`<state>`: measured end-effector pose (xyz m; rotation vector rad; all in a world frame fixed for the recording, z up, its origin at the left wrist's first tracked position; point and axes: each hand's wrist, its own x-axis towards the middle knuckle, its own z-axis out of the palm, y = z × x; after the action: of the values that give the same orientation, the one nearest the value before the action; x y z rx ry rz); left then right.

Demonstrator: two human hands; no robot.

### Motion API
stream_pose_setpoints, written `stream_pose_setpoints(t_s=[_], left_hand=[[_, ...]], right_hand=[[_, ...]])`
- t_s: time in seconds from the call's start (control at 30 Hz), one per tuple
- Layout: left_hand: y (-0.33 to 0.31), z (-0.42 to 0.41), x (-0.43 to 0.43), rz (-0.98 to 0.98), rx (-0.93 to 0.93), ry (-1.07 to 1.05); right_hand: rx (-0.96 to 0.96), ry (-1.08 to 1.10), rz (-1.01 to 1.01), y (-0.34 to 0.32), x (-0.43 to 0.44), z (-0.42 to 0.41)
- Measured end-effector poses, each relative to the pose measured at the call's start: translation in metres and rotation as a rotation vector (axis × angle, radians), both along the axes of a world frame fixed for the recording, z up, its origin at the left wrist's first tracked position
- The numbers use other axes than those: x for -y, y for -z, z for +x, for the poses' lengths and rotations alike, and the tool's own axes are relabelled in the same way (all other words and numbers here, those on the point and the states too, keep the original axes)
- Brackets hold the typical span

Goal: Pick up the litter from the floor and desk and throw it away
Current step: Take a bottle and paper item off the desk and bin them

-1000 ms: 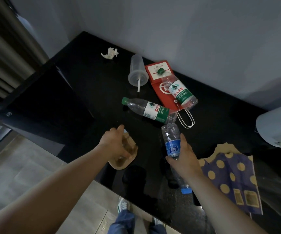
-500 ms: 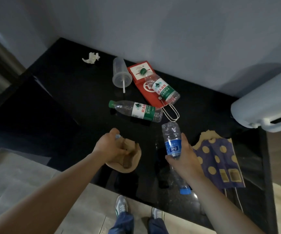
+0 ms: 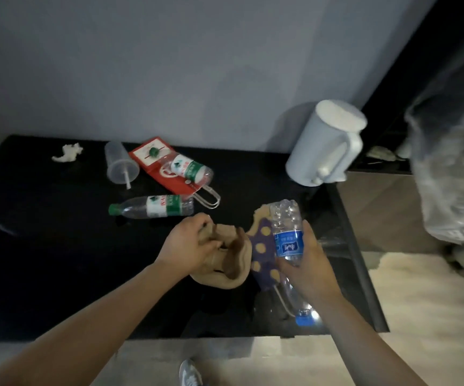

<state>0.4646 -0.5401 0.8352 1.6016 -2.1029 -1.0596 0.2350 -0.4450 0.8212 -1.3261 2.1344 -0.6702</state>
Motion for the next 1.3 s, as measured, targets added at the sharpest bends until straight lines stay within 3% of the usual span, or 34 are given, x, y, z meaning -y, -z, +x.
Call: stream_pose_setpoints(t_s=[0.2, 0.47, 0.7, 0.9, 1.1, 1.3], left_hand=[[-0.057, -0.123, -0.045, -0.178, -0.111, 0.212], [-0.123, -0.297, -0.168, -0.39, -0.317, 0.494], [-0.172, -0.441, -0.275, -0.461, -0.47, 0.769], [-0.174, -0.559, -0.351, -0.465, -0.562, 0.956], [-0.156, -0.675, -0.388, -0.389, -0.614, 1.088], [-0.159, -0.802, -0.365, -0.382, -0.626, 1.093]], right_hand=[[-0.02, 0.215, -0.149, -0.049, -0.097, -0.095], [-0.102, 0.535, -0.319, -0.117, -0.278, -0.225], [-0.186, 0.844, -0.44, -0.169, -0.43, -0.301], [-0.222, 1.074, -0.438, -0.18, -0.537, -0.349], [-0.297, 1.205, -0.421, -0.18, -0.584, -0.43], [-0.281, 1.197, -0.421, -0.19, -0.558, -0.559]])
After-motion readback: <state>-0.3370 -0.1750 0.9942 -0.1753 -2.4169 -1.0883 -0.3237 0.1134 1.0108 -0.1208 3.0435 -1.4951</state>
